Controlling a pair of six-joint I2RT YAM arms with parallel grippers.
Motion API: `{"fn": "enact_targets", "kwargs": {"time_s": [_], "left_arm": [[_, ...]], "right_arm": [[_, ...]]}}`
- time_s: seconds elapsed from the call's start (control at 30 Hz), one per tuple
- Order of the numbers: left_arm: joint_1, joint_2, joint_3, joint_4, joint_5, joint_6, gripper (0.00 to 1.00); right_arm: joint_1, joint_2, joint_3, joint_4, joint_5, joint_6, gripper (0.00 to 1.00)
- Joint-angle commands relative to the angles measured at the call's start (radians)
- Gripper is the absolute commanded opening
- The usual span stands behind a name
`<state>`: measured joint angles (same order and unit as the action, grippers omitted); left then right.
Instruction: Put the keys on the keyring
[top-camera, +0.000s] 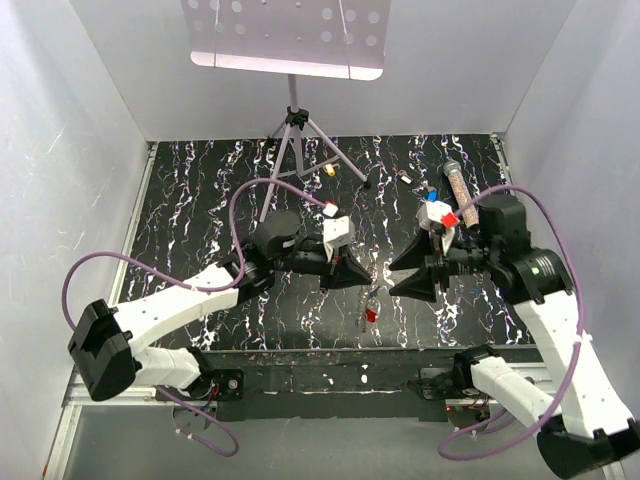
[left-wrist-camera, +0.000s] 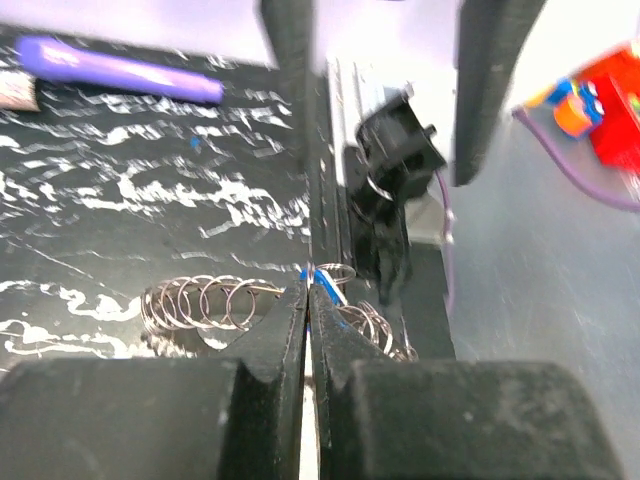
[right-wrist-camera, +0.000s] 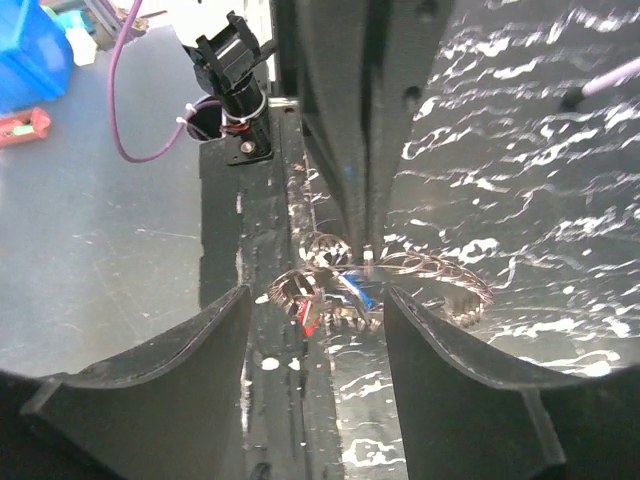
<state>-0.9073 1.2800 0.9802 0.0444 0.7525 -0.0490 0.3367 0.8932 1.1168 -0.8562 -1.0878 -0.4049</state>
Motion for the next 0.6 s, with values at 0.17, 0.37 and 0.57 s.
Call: {"fn": "enact_targets", "kwargs": {"time_s": [0.17,0.37,0.57], "left_arm": [[-0.004,-0.076,-0.19,0.613,-0.355,-0.256,0.0],[-0.005,-0.059,-0.16,0.572,-0.372,-0.226,0.0],[-0.005,-0.054,-0.156,0.568,-0.401,-0.203,0.0]], "right_arm": [[0.001,-0.306,-0.27,0.664,0.089,0.27,0.59],[0.033,-0.228,-0.232,0.66,0.264,0.259,0.48],[0.061,-0.198,-0.252,0.73,0.362,0.29,0.42]]}}
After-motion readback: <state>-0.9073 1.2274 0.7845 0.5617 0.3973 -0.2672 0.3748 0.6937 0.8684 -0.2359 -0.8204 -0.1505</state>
